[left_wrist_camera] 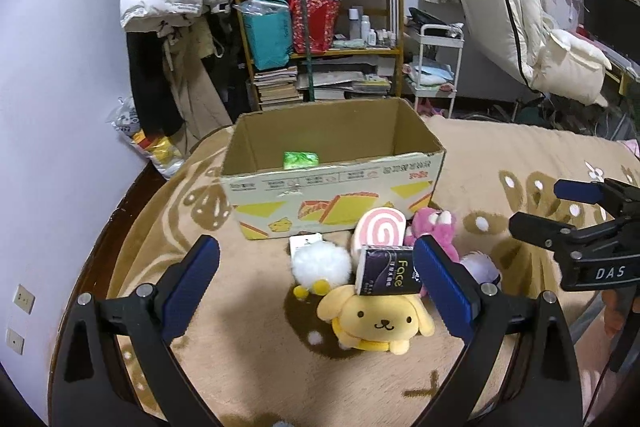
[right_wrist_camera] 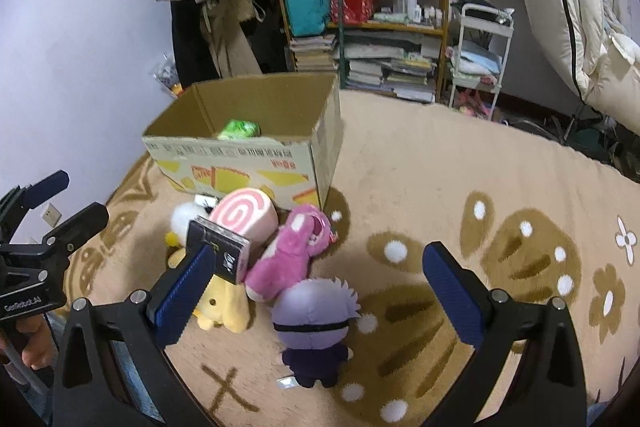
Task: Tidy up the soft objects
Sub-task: 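Move both open tools back toward the remaining plush toys, then grasp black Face tissue pack with left tool while right tool grasps white-haired doll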
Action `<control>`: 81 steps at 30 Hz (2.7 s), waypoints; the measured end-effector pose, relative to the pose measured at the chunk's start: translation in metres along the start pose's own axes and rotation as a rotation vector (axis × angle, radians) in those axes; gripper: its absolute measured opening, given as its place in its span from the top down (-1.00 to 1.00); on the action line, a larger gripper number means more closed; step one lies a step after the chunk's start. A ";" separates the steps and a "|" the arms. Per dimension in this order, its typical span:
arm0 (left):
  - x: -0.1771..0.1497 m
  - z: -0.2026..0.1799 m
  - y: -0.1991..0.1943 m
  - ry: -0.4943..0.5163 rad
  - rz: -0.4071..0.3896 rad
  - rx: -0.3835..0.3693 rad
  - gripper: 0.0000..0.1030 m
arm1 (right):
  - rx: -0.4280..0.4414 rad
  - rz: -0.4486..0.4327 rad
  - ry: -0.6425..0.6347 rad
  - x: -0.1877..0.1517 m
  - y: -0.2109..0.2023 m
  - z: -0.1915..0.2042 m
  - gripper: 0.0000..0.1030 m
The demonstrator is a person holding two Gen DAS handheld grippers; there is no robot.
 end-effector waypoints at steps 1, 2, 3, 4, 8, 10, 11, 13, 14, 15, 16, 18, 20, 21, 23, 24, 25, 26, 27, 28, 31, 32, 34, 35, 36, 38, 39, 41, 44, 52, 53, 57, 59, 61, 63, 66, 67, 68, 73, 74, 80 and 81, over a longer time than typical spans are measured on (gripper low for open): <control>-0.001 -0.002 0.003 0.006 0.003 -0.002 -0.88 | -0.001 0.005 0.002 -0.001 0.002 -0.001 -1.00; -0.001 -0.005 0.006 0.013 0.007 -0.005 -0.88 | 0.000 0.010 0.004 -0.002 0.004 -0.002 -1.00; -0.002 -0.008 0.008 0.018 0.009 -0.007 -0.88 | 0.001 0.016 0.007 -0.002 0.006 -0.003 -1.00; -0.002 -0.011 0.011 0.026 0.013 -0.010 -0.88 | 0.000 0.019 0.009 -0.003 0.007 -0.004 -1.00; -0.006 -0.017 0.018 0.043 0.027 -0.012 -0.88 | 0.000 0.048 0.019 -0.006 0.014 -0.007 -1.00; -0.009 -0.020 0.022 0.051 0.032 -0.014 -0.88 | -0.009 0.065 0.032 -0.007 0.019 -0.011 -1.00; -0.010 -0.021 0.024 0.059 0.036 -0.015 -0.88 | -0.011 0.071 0.037 -0.008 0.020 -0.013 -1.00; -0.012 -0.024 0.028 0.069 0.040 -0.011 -0.88 | -0.003 0.081 0.050 -0.008 0.023 -0.016 -1.00; -0.012 -0.025 0.029 0.073 0.037 -0.011 -0.88 | 0.000 0.086 0.059 -0.009 0.024 -0.019 -1.00; -0.013 -0.026 0.029 0.075 0.033 -0.010 -0.88 | 0.001 0.091 0.068 -0.009 0.025 -0.020 -1.00; -0.013 -0.027 0.030 0.079 0.030 -0.009 -0.88 | 0.004 0.099 0.078 -0.009 0.027 -0.022 -1.00; -0.015 -0.030 0.033 0.084 0.036 -0.016 -0.88 | 0.010 0.113 0.094 -0.011 0.031 -0.025 -1.00; -0.018 -0.033 0.037 0.092 0.049 -0.024 -0.88 | 0.012 0.133 0.109 -0.013 0.035 -0.028 -1.00; -0.020 -0.034 0.038 0.098 0.054 -0.025 -0.88 | 0.013 0.141 0.113 -0.014 0.037 -0.029 -1.00; -0.022 -0.039 0.042 0.113 0.061 -0.029 -0.88 | 0.019 0.160 0.126 -0.017 0.041 -0.032 -1.00; -0.023 -0.041 0.043 0.119 0.063 -0.031 -0.88 | 0.023 0.168 0.132 -0.018 0.043 -0.033 -1.00; -0.024 -0.044 0.045 0.126 0.065 -0.034 -0.88 | 0.028 0.177 0.139 -0.019 0.045 -0.034 -1.00; -0.024 -0.046 0.047 0.134 0.069 -0.037 -0.88 | 0.031 0.186 0.146 -0.021 0.047 -0.035 -1.00; -0.025 -0.048 0.049 0.141 0.072 -0.039 -0.88 | 0.034 0.193 0.152 -0.022 0.048 -0.035 -1.00; -0.026 -0.051 0.051 0.148 0.075 -0.042 -0.88 | 0.038 0.201 0.157 -0.023 0.050 -0.036 -1.00; -0.028 -0.058 0.057 0.164 0.088 -0.055 -0.88 | 0.053 0.228 0.175 -0.027 0.057 -0.039 -1.00; -0.029 -0.061 0.060 0.172 0.095 -0.058 -0.88 | 0.059 0.237 0.182 -0.029 0.060 -0.041 -1.00; -0.031 -0.065 0.065 0.186 0.104 -0.062 -0.88 | 0.071 0.257 0.196 -0.032 0.065 -0.042 -0.97; -0.032 -0.067 0.068 0.193 0.110 -0.066 -0.88 | 0.078 0.271 0.205 -0.034 0.068 -0.043 -0.94; -0.033 -0.069 0.070 0.198 0.115 -0.069 -0.88 | 0.084 0.282 0.209 -0.036 0.071 -0.043 -0.94; -0.035 -0.073 0.074 0.210 0.122 -0.074 -0.88 | 0.095 0.304 0.216 -0.039 0.076 -0.044 -0.94; -0.035 -0.075 0.076 0.214 0.126 -0.076 -0.88 | 0.104 0.313 0.219 -0.041 0.078 -0.044 -0.94; -0.037 -0.078 0.080 0.220 0.136 -0.083 -0.88 | 0.118 0.326 0.220 -0.043 0.081 -0.044 -0.94; -0.039 -0.082 0.085 0.225 0.154 -0.090 -0.88 | 0.140 0.346 0.225 -0.047 0.087 -0.043 -0.93; -0.042 -0.087 0.098 0.231 0.183 -0.087 -0.87 | 0.175 0.379 0.266 -0.057 0.097 -0.047 -0.66; -0.042 -0.087 0.099 0.228 0.185 -0.087 -0.87 | 0.183 0.382 0.269 -0.059 0.097 -0.047 -0.66; -0.042 -0.085 0.101 0.225 0.184 -0.090 -0.87 | 0.212 0.398 0.276 -0.061 0.098 -0.050 -0.65; -0.042 -0.085 0.101 0.227 0.184 -0.093 -0.82 | 0.217 0.406 0.277 -0.063 0.100 -0.050 -0.59; -0.043 -0.087 0.102 0.236 0.188 -0.095 -0.71 | 0.232 0.410 0.281 -0.064 0.101 -0.049 -0.47; -0.044 -0.088 0.102 0.241 0.188 -0.098 -0.65 | 0.244 0.414 0.282 -0.065 0.103 -0.045 -0.41; -0.044 -0.090 0.101 0.251 0.177 -0.089 -0.55 | 0.251 0.412 0.280 -0.065 0.106 -0.041 -0.29; -0.044 -0.090 0.101 0.248 0.180 -0.091 -0.48 | 0.252 0.412 0.277 -0.065 0.106 -0.039 -0.28; -0.044 -0.090 0.102 0.243 0.187 -0.097 -0.39 | 0.252 0.411 0.275 -0.064 0.105 -0.039 -0.27; -0.045 -0.087 0.102 0.214 0.205 -0.126 -0.25 | 0.254 0.408 0.259 -0.061 0.107 -0.033 -0.25; -0.044 -0.085 0.102 0.209 0.207 -0.125 -0.24 | 0.253 0.407 0.259 -0.061 0.107 -0.033 -0.25; -0.037 -0.071 0.088 0.147 0.179 -0.114 -0.24 | 0.218 0.343 0.240 -0.052 0.098 -0.030 -0.21; -0.036 -0.069 0.085 0.144 0.173 -0.109 -0.24 | 0.213 0.329 0.239 -0.050 0.095 -0.030 -0.21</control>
Point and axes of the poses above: each gripper's, at about its wrist camera, not at the fingertips, and y roughly the way its jaws point, z to its left, x to its top, the point moved 4 cm from there along y, roughly the way its jaws point, and after that the axes turned 9 degrees about x, right-handed, at the moved point
